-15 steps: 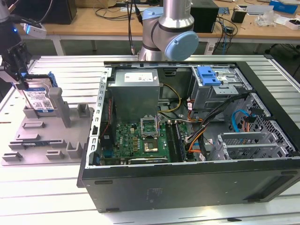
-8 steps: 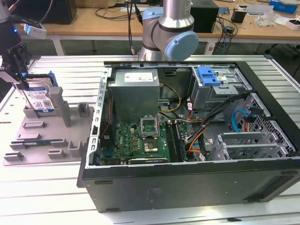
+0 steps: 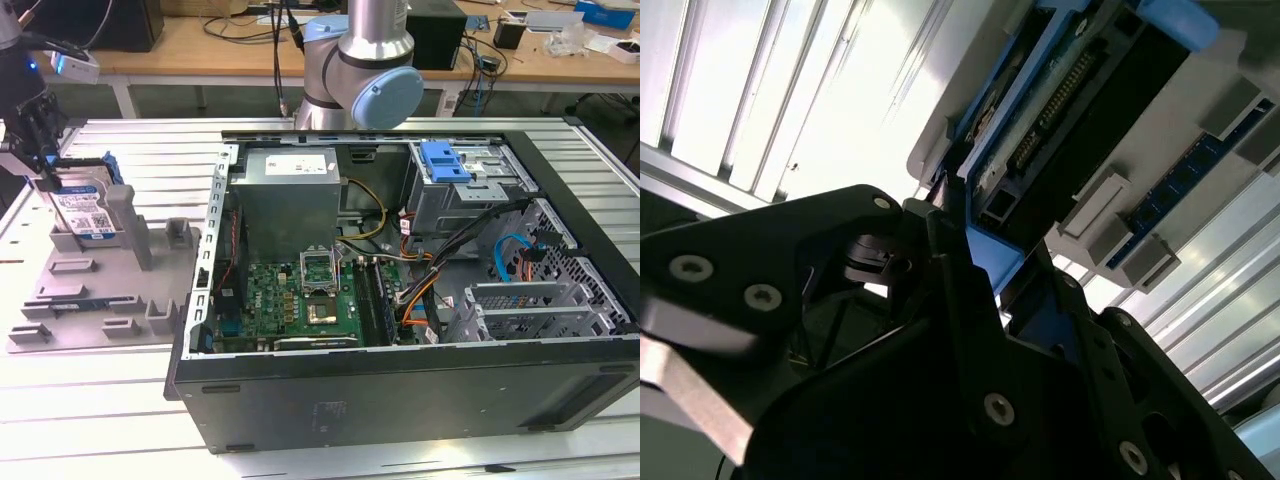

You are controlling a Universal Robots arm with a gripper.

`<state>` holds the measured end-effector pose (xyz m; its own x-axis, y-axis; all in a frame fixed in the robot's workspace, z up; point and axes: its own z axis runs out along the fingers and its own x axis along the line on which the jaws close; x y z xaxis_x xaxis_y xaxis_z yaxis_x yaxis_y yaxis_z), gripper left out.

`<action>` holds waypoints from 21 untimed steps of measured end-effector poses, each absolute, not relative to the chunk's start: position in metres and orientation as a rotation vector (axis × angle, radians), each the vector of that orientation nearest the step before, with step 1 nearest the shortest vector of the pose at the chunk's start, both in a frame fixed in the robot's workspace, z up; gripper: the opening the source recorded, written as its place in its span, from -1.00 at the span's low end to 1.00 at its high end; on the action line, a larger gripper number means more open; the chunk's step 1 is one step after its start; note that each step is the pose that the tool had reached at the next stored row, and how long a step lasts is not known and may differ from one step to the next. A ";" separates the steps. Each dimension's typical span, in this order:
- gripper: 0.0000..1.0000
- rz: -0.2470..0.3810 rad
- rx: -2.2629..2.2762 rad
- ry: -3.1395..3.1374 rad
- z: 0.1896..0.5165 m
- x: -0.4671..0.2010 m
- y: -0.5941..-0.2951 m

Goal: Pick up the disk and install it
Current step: 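Pick up the disk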

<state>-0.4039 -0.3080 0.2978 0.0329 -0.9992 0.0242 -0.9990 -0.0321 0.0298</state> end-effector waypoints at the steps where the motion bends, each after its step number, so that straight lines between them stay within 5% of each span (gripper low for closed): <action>1: -0.26 -0.005 2.230 -2.158 0.298 -0.404 -0.308; 21: -0.26 -0.005 2.230 -2.159 0.312 -0.404 -0.308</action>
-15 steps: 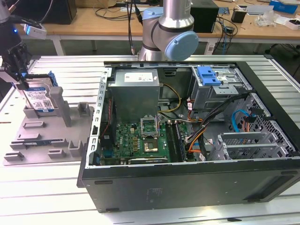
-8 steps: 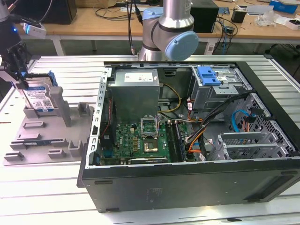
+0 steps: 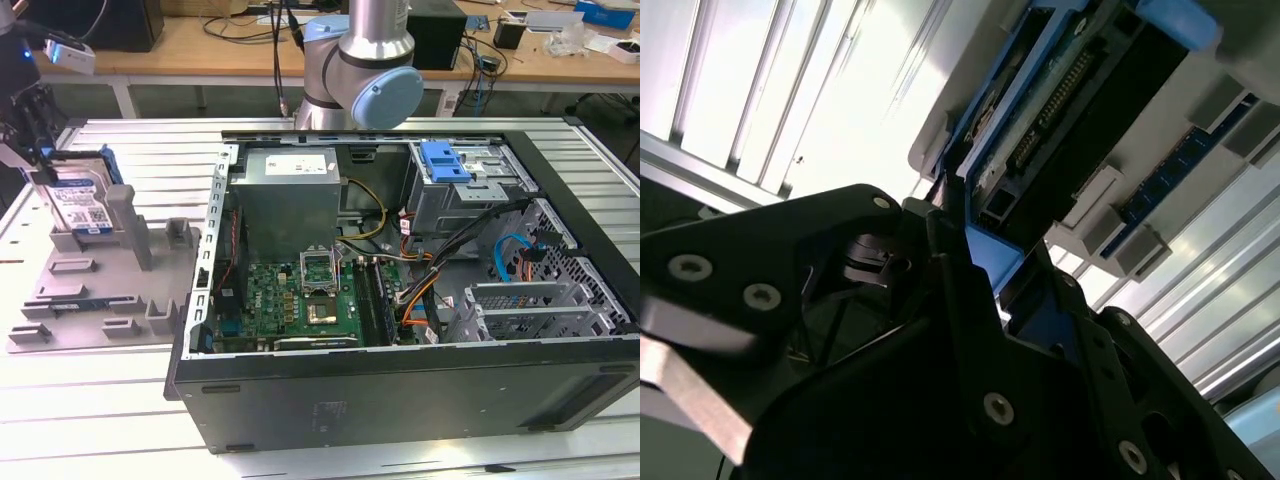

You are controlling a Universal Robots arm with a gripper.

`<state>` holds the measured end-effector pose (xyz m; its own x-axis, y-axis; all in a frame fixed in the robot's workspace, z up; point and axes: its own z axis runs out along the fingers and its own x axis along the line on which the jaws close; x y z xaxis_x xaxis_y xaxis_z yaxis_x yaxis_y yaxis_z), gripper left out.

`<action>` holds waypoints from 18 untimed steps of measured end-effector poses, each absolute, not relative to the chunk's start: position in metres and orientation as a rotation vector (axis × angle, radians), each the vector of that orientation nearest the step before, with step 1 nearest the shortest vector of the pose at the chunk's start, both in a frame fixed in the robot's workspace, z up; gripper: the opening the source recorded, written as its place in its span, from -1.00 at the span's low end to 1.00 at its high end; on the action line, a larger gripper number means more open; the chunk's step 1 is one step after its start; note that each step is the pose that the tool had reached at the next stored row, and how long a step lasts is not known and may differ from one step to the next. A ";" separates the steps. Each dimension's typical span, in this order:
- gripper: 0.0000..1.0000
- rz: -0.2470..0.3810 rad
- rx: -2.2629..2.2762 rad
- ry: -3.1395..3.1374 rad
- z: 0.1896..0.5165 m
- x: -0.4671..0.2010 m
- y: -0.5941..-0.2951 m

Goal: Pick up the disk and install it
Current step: 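Pick up the disk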

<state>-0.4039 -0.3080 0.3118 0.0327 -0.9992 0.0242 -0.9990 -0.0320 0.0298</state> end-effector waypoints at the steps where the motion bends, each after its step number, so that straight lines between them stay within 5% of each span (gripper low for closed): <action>1: -0.26 -0.005 2.230 -2.159 0.313 -0.404 -0.308; 18: -0.26 -0.006 2.230 -2.159 0.349 -0.404 -0.308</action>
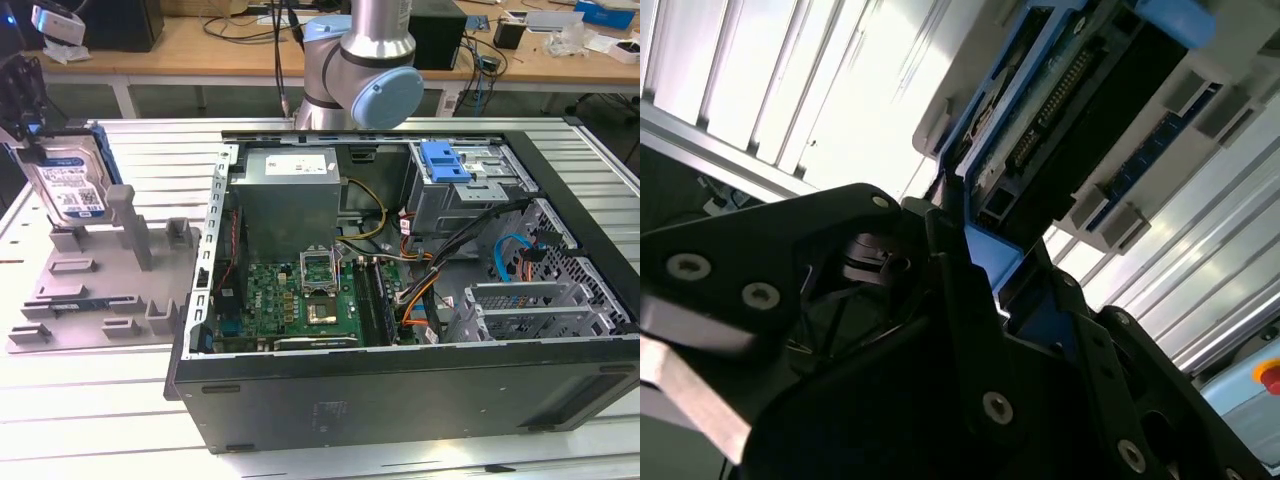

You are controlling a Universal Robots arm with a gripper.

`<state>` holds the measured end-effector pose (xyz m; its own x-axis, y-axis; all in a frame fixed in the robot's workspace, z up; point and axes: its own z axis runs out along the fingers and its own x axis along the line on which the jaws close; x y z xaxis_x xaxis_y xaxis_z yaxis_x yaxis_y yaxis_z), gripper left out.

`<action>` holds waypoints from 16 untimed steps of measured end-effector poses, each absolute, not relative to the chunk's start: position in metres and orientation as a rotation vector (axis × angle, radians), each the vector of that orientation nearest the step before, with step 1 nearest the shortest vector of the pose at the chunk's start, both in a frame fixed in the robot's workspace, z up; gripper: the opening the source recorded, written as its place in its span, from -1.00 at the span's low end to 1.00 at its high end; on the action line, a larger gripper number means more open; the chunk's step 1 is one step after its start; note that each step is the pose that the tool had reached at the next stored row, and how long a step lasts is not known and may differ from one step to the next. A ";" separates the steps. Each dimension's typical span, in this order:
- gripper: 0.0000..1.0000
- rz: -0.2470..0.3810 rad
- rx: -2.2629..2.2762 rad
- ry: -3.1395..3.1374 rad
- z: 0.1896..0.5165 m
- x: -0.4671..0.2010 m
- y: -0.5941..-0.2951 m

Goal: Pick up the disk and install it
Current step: 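Pick up the disk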

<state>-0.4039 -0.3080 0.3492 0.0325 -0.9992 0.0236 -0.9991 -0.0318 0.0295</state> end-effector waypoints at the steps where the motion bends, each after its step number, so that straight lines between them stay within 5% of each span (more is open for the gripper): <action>1: -0.26 -0.006 2.230 -2.159 0.354 -0.404 -0.308; 16: -0.26 -0.005 2.230 -2.159 0.401 -0.404 -0.308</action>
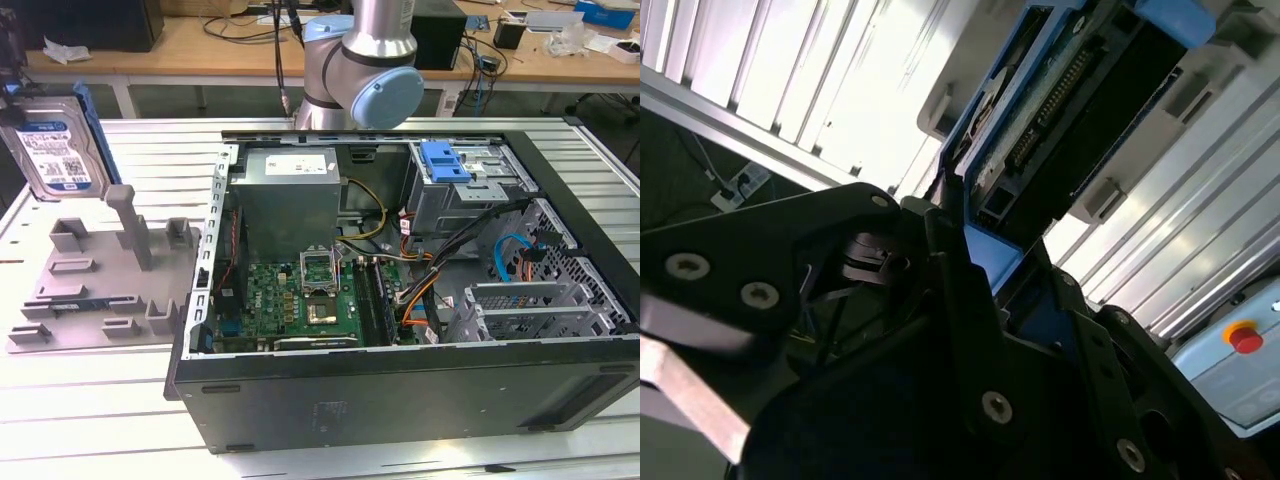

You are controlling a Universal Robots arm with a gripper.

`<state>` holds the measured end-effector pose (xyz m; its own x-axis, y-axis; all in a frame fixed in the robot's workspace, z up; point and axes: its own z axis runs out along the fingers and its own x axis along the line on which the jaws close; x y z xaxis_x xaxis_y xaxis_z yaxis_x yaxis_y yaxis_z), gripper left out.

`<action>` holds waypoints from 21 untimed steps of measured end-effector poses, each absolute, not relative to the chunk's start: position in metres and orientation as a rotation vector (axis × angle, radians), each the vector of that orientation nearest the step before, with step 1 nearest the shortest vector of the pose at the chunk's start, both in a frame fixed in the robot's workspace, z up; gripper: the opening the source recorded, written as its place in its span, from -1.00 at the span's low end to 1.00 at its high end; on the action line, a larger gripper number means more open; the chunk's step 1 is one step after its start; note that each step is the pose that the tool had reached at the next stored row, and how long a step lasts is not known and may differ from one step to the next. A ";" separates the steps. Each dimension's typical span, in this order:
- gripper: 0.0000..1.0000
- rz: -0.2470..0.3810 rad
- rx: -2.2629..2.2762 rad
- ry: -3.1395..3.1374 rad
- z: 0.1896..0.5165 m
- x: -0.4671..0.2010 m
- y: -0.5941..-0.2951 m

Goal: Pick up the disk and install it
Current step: 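Pick up the disk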

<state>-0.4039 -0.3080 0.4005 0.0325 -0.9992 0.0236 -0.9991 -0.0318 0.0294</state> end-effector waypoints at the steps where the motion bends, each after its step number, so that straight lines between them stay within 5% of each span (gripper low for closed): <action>1: -0.26 -0.006 2.230 -2.159 0.406 -0.404 -0.308; 21: -0.26 -0.005 2.230 -2.159 0.475 -0.404 -0.308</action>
